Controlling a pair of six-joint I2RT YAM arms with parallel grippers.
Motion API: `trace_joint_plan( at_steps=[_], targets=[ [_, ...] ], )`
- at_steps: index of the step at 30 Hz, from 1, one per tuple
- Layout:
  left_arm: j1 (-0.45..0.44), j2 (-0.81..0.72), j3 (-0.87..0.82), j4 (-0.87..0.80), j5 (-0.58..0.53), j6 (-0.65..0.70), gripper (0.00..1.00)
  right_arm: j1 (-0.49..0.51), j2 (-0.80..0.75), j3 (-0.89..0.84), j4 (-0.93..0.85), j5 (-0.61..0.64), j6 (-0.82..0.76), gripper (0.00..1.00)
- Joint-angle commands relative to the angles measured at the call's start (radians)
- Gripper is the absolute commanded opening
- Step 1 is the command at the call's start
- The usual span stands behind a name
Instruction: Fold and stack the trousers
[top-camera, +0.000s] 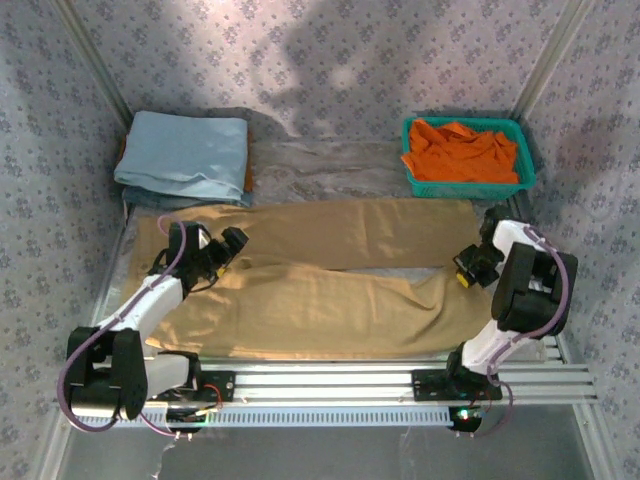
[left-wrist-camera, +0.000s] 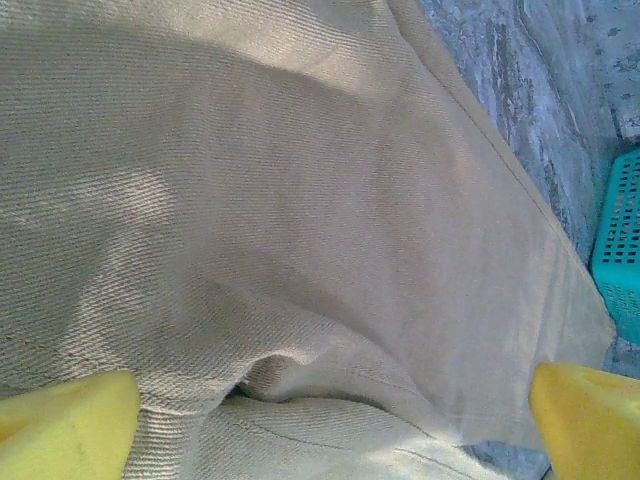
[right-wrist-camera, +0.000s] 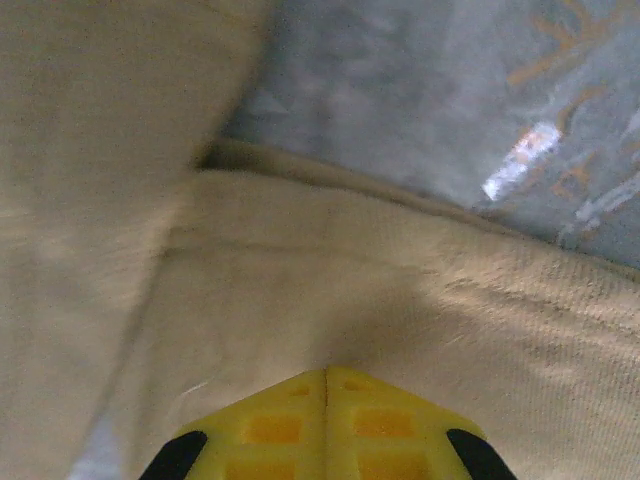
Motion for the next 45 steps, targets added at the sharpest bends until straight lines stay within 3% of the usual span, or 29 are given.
trace_joint_plan(
  at_steps=[1,10,18,21,25,29,31,36,45],
  targets=[
    [0.005,0.004,0.031,0.001,-0.019,-0.002,1.0,-0.039,0.047,0.004,-0.026,0.043,-0.021,0.0],
    [0.007,0.024,0.065,-0.017,-0.027,-0.002,1.0,-0.208,0.002,-0.065,0.0,0.046,-0.075,0.0],
    [0.007,0.079,0.096,-0.018,-0.025,-0.034,0.99,-0.202,0.033,0.084,-0.054,0.018,-0.115,0.0],
    [0.015,0.079,0.112,-0.054,-0.069,-0.028,1.0,-0.127,-0.051,0.122,-0.077,0.022,-0.109,0.0],
    [0.026,0.112,0.153,-0.061,-0.099,-0.032,1.0,0.062,-0.112,0.17,-0.056,0.051,-0.065,0.0],
    [0.029,0.222,0.233,-0.076,-0.123,0.004,1.0,0.224,0.073,0.294,-0.027,0.023,-0.052,0.0],
    [0.035,0.274,0.252,-0.061,-0.136,0.007,1.0,0.25,0.182,0.357,-0.039,0.02,-0.052,0.0],
    [0.042,0.396,0.263,0.008,-0.114,-0.018,1.0,0.198,0.281,0.353,-0.007,0.001,-0.075,0.0],
    [-0.004,0.479,0.237,0.051,-0.123,-0.064,1.0,0.02,0.259,0.206,0.07,-0.102,-0.09,0.0]
  ],
)
